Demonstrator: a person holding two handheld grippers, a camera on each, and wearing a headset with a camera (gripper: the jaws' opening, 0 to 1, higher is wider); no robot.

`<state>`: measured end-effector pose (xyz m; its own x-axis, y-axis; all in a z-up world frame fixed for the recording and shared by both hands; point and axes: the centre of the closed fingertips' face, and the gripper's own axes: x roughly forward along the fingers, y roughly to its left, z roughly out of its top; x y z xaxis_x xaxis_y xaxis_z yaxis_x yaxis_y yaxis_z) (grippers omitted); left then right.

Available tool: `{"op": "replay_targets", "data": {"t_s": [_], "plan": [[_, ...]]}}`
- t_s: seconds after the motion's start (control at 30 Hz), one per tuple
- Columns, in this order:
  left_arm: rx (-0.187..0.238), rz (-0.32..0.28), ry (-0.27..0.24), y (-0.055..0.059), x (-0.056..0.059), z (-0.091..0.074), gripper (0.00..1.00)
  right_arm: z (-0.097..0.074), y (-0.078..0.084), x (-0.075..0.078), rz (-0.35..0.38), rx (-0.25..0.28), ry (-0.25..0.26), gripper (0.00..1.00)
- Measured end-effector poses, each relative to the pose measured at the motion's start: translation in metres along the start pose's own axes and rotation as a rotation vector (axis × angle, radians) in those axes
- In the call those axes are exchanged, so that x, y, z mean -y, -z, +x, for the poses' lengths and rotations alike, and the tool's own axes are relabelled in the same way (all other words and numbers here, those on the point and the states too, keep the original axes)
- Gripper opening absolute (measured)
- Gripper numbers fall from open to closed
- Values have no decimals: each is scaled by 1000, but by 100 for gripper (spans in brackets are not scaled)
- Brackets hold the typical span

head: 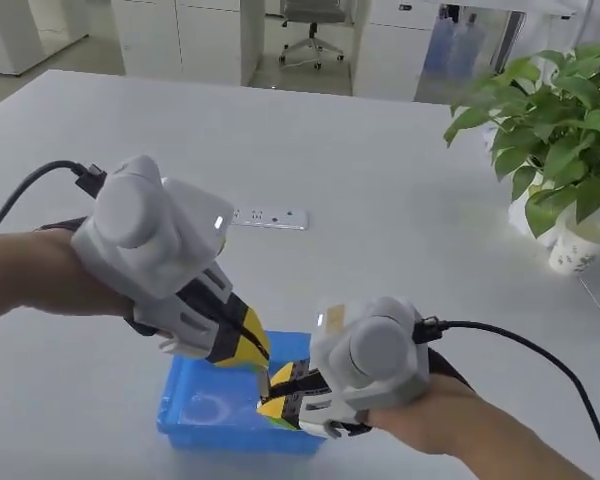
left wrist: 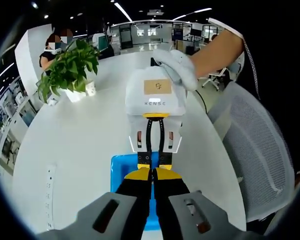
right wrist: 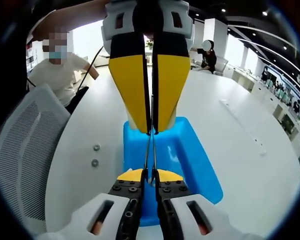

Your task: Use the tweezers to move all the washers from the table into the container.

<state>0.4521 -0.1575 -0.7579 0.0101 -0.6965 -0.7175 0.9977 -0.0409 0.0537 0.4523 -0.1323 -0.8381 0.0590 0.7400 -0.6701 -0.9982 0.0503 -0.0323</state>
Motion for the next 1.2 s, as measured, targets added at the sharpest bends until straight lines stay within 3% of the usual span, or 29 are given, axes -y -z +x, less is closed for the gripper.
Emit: {"op": "replay_targets", "data": {"t_s": [0.53, 1.2], "plan": [[-19, -28, 25, 14, -8, 10, 4, 12, 12, 4, 35, -30, -38, 10], [-16, -27, 20, 12, -9, 9, 4, 9, 11, 7, 30, -30, -26, 10]]}}
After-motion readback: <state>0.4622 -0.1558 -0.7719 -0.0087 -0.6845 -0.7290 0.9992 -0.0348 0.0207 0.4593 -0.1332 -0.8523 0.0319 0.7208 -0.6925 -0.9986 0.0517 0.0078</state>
